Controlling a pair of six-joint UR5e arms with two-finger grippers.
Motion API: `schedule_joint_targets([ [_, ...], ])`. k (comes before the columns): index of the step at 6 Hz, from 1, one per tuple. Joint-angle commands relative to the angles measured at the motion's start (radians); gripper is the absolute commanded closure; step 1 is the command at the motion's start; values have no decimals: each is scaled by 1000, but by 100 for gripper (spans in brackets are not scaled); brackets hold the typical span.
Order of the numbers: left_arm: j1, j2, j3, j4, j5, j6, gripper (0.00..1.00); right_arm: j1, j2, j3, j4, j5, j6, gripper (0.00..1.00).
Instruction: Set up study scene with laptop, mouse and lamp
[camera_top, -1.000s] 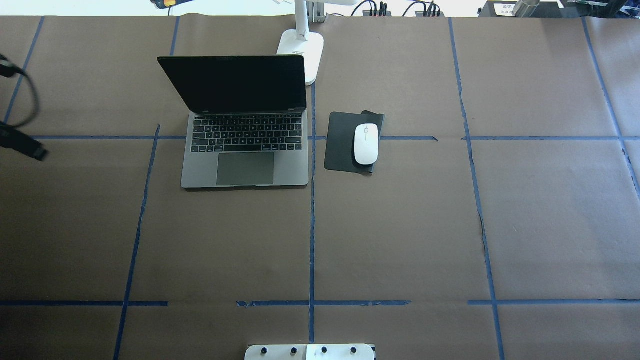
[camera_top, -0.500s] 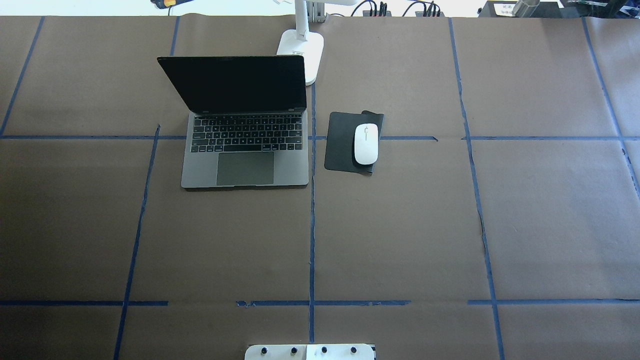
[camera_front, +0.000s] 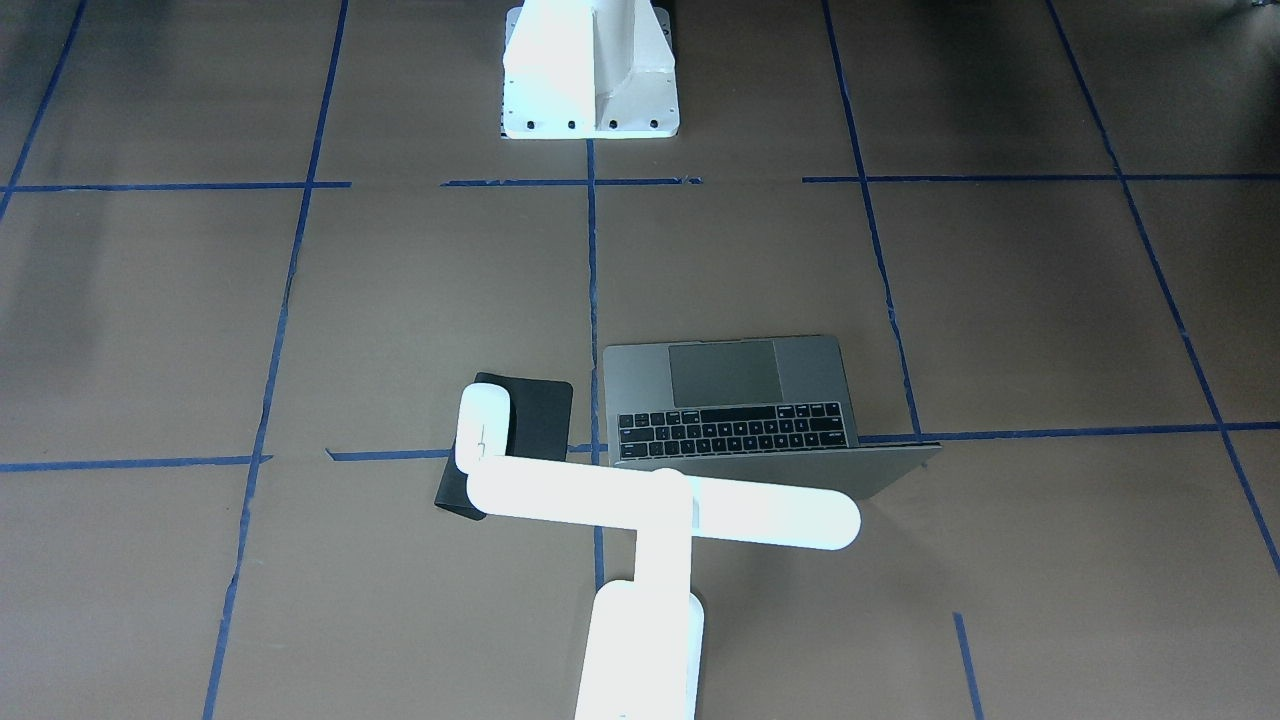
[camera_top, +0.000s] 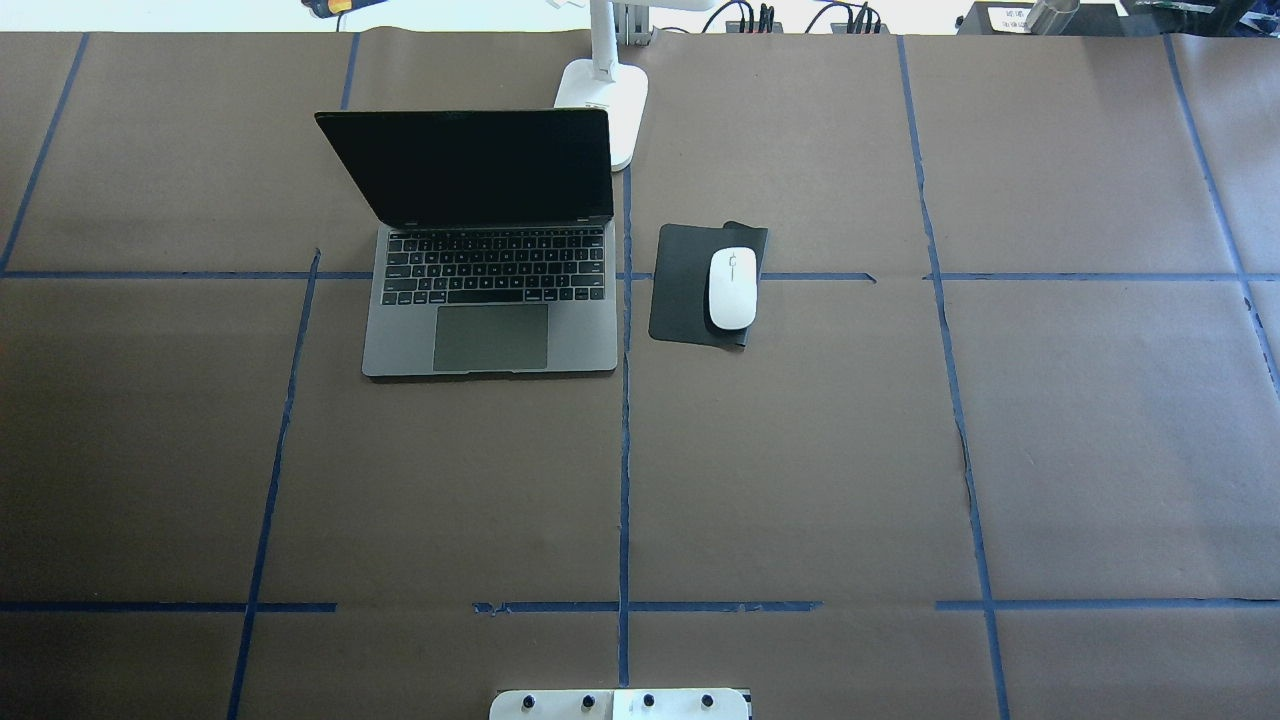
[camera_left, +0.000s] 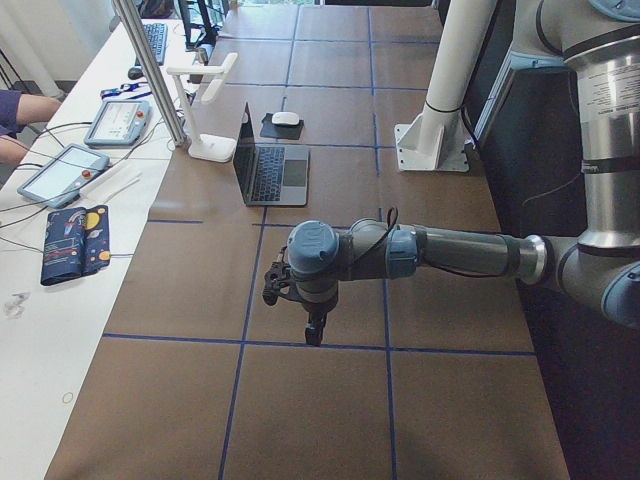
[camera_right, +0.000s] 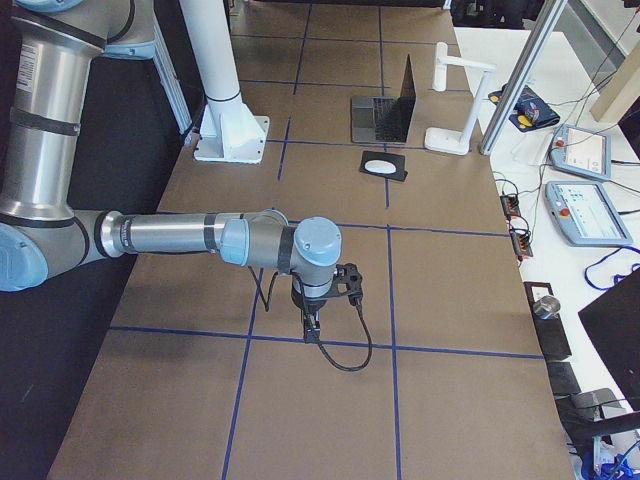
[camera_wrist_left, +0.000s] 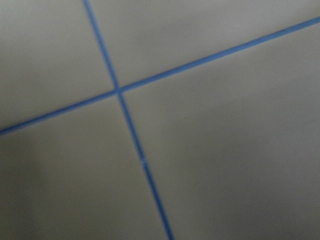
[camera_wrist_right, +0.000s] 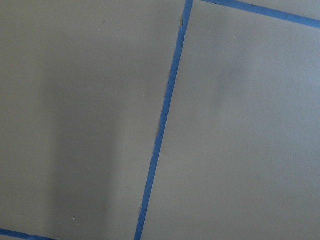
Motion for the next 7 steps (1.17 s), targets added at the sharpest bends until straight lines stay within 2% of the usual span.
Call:
schedule_joint_targets([
  [1, -3, 9, 16, -1, 5, -4, 0, 0, 0, 0, 0, 0, 1, 0],
  [2, -3, -2, 46, -1, 5, -7, 0, 0, -1, -2, 12, 0, 1, 0],
  [7, -3, 12, 39, 2, 10, -2, 0, 0, -1, -14, 34, 0, 1, 0],
])
